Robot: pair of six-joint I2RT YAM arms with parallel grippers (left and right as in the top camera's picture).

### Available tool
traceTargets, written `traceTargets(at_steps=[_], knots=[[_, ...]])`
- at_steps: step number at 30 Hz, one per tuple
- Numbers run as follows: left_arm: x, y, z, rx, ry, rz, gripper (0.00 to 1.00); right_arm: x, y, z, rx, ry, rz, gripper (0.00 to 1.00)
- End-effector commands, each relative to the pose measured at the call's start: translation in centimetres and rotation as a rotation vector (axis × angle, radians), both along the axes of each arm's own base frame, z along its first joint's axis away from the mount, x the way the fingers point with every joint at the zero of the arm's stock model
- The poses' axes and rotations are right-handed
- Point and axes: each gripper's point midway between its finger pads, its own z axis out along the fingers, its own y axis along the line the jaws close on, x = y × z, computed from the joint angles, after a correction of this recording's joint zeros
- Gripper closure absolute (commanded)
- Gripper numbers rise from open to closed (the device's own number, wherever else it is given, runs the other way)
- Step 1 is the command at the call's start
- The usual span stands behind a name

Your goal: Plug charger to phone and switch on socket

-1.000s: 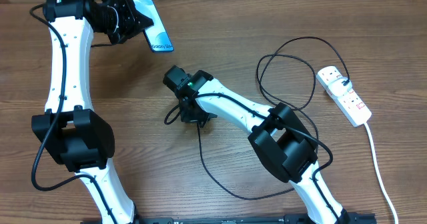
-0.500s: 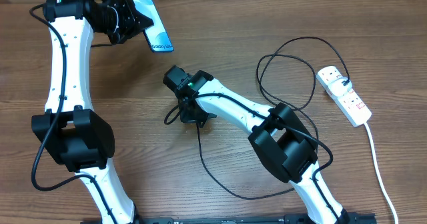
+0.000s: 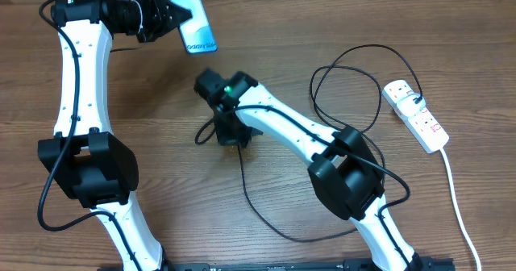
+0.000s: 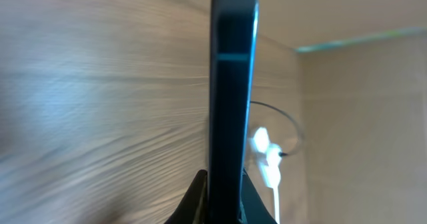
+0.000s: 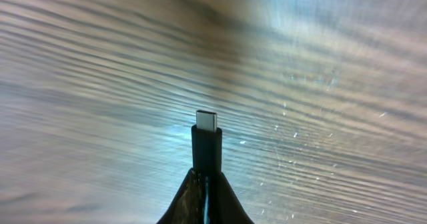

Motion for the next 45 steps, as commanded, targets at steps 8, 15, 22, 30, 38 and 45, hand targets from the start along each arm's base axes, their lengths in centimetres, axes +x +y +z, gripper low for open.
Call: traceTargets(at_steps=[8,15,22,30,38,45], knots=[[-2.4,-3.4,8.2,-0.302,-0.296,-0.317,0.96,0.3,0.1,16.9,0.246,-0.258,0.116,0.96],[-4.1,-4.6,10.3,-0.414,-0.345,-0.436,0.96,0.2,-1.1,21.8,0.300,-0.380,0.101,0.96],[-5.7,-6.2,11.4,-0.492,-0.344,-0.524,0.96,1.8,-1.7,22.9,0.275,-0.473,0.065,0.96],[-6.1,-7.6,11.3,-0.484,-0.376,-0.563,0.96,3.0,-1.9,24.6,0.286,-0.552,0.016,0.96],[-5.7,-7.8,10.8,-0.442,-0.396,-0.548,0.96,2.8,-2.0,26.1,0.303,-0.569,0.013,0.96],[-6.2,-8.2,11.2,-0.472,-0.398,-0.577,0.96,3.3,-2.1,26.6,0.306,-0.599,0.003,0.96]])
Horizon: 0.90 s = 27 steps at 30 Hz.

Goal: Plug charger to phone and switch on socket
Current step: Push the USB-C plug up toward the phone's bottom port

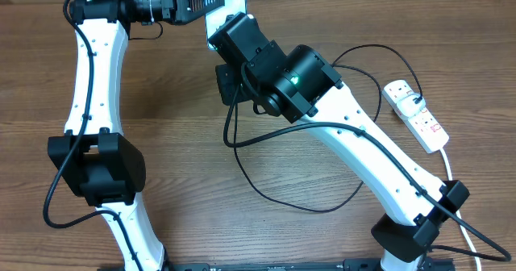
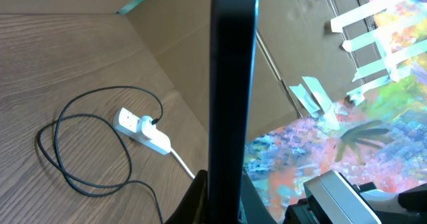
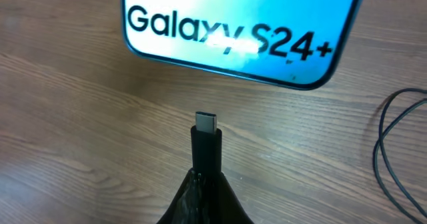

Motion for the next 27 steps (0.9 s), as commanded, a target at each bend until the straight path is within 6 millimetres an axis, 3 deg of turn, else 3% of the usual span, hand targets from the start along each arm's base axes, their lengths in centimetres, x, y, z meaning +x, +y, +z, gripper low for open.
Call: traceTargets(at_steps=[1,27], knots=[[-1.43,-0.53,1.98,-0.045,-0.069,-0.061,0.96,0.36,-0.55,2.63,0.039,-0.063,-0.025,0.96],[-1.76,-1.05,1.84,-0.048,-0.022,-0.072,0.96,1.15,-0.87,3.10,0.052,-0.092,-0.084,0.96]])
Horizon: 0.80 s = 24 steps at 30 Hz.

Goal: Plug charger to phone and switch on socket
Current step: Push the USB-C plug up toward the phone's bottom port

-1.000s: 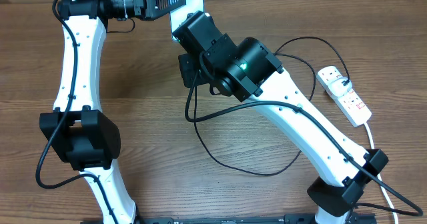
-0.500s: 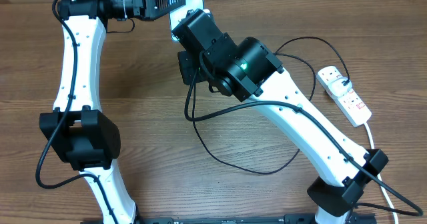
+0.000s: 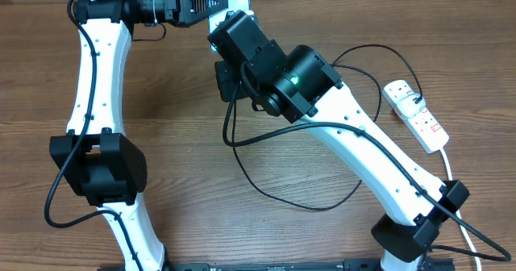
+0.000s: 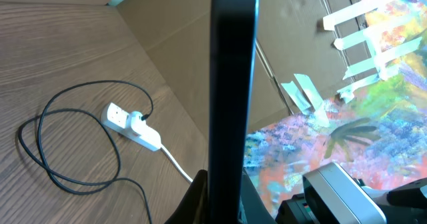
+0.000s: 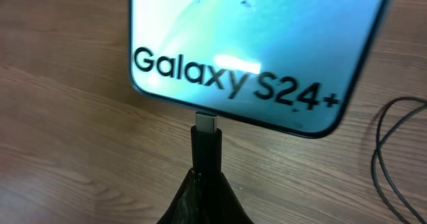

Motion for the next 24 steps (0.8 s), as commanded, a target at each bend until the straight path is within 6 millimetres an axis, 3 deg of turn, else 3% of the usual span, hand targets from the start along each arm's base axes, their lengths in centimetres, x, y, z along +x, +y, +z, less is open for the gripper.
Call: traceTargets(at_steps=[1,24], knots=[[-1.09,-0.29,1.71,-0.032,-0.048,-0.040,0.96,0.52,-1.01,2.63,0.040,-0.062,-0.067,0.96],[-1.11,-0.35,1.72,-0.033,-0.032,-0.041,0.96,0.48,-0.93,2.64,0.048,-0.058,-0.070,0.96]])
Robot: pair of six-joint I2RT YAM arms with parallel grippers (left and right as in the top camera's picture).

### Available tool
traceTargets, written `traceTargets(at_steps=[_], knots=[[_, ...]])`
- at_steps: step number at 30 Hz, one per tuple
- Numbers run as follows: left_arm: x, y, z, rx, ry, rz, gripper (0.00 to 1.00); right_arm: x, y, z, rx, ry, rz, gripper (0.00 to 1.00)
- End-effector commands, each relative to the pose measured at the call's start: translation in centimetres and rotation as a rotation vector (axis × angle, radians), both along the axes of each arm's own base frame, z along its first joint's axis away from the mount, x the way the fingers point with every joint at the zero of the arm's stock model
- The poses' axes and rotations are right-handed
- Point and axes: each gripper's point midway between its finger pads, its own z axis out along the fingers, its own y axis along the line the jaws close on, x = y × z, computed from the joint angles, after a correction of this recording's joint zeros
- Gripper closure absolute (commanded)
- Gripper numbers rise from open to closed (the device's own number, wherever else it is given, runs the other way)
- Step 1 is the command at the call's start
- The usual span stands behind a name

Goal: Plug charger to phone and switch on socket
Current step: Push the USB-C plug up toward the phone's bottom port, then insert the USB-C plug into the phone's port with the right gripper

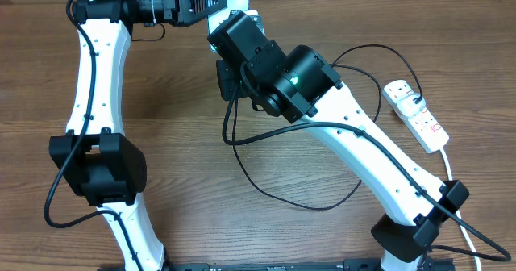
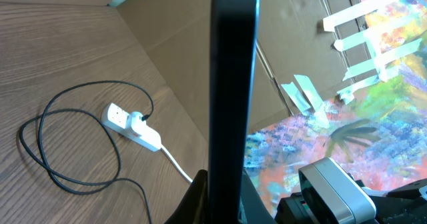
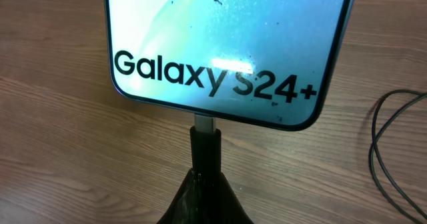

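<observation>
My left gripper (image 2: 220,184) is shut on the phone (image 2: 233,84), held edge-on in its own view, up at the table's far edge. The phone's screen (image 3: 227,44) reads "Galaxy S24+" in the right wrist view. My right gripper (image 3: 205,184) is shut on the black charger plug (image 3: 205,147), whose metal tip touches the middle of the phone's bottom edge. The black cable (image 1: 266,192) loops over the table to the white socket strip (image 1: 415,114) at the right.
The right arm (image 1: 322,102) stretches across the middle of the table towards the phone. Cardboard walls (image 2: 193,64) stand behind the table. The white mains lead (image 1: 458,206) runs down the right edge.
The plug's metal tip stood just under the phone's bottom edge; now more of the tip is hidden by that edge and the phone fills more of the right wrist view.
First my right gripper held the plug low over the table, my left held the phone at the far left. Then both met at the far edge, plug short of the phone. The gap closed to touching, and now the tip is partly under the phone's edge.
</observation>
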Motion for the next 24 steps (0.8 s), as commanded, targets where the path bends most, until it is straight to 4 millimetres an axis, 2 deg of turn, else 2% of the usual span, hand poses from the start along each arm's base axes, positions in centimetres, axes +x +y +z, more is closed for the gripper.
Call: traceTargets(at_steps=[1,17,24], knots=[[-1.1,-0.3,1.7,-0.033,-0.036,-0.041,0.96,0.3,-0.6,2.7,0.041,-0.062,-0.028,0.96],[-1.1,-0.3,1.7,-0.033,-0.035,-0.041,0.96,0.0,0.0,2.7,0.084,-0.035,-0.025,0.96],[-1.1,-0.3,1.7,-0.033,-0.035,-0.041,0.96,0.7,-1.0,2.5,0.117,0.000,-0.085,0.96]])
